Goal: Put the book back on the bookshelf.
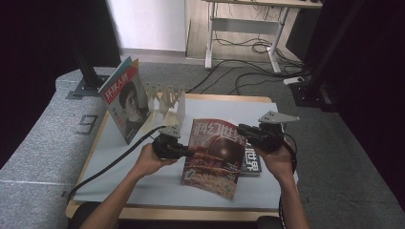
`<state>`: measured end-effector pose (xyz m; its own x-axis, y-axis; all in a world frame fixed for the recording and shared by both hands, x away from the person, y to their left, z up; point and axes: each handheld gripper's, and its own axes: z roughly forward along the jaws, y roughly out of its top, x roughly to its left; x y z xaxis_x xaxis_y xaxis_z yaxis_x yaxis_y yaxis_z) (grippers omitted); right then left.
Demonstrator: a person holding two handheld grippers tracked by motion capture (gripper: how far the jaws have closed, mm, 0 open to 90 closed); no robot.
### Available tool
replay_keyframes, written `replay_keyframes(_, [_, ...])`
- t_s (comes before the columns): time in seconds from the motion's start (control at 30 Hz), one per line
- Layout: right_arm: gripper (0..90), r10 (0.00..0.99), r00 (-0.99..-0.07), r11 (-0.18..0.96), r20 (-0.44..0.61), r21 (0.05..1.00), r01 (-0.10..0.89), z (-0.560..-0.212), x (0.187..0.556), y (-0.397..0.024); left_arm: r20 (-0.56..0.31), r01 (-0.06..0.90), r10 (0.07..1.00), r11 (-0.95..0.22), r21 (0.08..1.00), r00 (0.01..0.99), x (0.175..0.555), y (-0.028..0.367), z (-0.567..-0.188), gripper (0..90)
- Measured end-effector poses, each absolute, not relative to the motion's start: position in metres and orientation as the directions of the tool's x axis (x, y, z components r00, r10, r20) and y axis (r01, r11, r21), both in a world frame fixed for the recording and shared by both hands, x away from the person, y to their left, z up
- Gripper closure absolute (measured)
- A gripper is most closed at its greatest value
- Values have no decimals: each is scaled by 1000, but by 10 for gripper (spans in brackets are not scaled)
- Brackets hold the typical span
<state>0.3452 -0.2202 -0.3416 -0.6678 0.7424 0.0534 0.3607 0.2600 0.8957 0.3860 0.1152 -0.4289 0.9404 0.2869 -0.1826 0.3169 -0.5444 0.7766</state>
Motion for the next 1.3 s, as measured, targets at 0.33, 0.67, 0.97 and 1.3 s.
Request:
replay_keyframes(0.33, [697,726,-682,230,87,904,360,-343,346,-227,-178,280,232,-555,783,956,376,123,-426,842])
replay_keyframes(0.67, [453,685,-726,289,68,889,355,-358,347,-224,-142,241,213,-575,782,967,366,124,-422,845])
replay_keyframes(0.97, [622,633,-758,251,159,884,395,-377,342,-234,-124,224,207,-585,780,970,362,125,-421,845])
replay_keyframes(1.3, [827,586,-793,251,167,893,373,-372,336,-234,-84,206,227,-593,779,970,356,125,-419,810])
